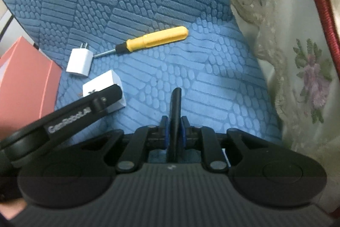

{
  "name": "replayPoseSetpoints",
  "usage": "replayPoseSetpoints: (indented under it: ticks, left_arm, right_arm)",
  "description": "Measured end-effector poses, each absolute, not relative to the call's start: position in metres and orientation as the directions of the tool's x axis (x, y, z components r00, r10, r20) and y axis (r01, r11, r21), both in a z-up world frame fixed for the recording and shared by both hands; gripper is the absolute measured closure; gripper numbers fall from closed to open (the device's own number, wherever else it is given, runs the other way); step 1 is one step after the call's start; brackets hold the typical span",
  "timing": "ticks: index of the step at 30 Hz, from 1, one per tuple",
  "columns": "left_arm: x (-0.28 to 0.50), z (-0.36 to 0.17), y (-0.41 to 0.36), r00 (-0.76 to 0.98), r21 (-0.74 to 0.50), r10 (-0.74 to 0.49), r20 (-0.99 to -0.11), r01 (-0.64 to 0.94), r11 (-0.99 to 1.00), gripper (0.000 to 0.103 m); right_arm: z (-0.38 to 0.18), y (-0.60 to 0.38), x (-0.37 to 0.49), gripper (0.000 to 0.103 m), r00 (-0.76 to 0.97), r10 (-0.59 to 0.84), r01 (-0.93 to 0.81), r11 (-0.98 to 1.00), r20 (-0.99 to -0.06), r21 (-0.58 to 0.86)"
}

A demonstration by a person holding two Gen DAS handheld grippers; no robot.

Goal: Organize rigid objects
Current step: 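Grasp the white charger block with the left gripper while the right gripper reaches the screwdriver, then carry the white charger block over the pink box with the left gripper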

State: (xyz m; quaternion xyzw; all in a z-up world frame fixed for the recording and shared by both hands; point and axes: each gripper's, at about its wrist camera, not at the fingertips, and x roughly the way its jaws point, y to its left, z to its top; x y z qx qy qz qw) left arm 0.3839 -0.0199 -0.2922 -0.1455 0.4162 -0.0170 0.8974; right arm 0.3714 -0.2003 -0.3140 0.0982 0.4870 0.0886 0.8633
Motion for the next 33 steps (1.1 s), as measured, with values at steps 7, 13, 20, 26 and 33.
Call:
replayPoseSetpoints:
  ticks: [7,13,20,26,33]
  left_arm:
    - [0.394,-0.296,-0.033,0.648,-0.15,-0.077,-0.758,-0.057,0.987,0.041]
    - [0.388,-0.288,-0.029,0.646,-0.157,-0.073,-0.76,-0.073,0.985,0.044]
    - [0.357,-0.261,-0.023,0.649,-0.161,-0.093,-0.755,-0.046,0.986,0.044]
    - [0.32,-0.232,-0.019,0.652,-0.185,-0.116,-0.749,-0.038,0.982,0.044]
    - [0.275,-0.196,-0.021,0.663,-0.204,-0.14,-0.736,-0.02,0.979,0.044]
  right_arm:
    - [-0.316,-0.192,0.375,0.09,0.52,0.216,-0.077,0.975,-0.826,0.207]
    - [-0.31,-0.197,0.367,0.09,0.524,0.207,-0.077,0.978,-0.826,0.196]
    - [-0.288,-0.201,0.349,0.09,0.541,0.214,-0.076,0.975,-0.814,0.207]
    - [-0.266,-0.198,0.315,0.09,0.552,0.246,-0.091,0.968,-0.797,0.236]
    - [-0.232,-0.199,0.277,0.09,0.594,0.263,-0.121,0.964,-0.76,0.238]
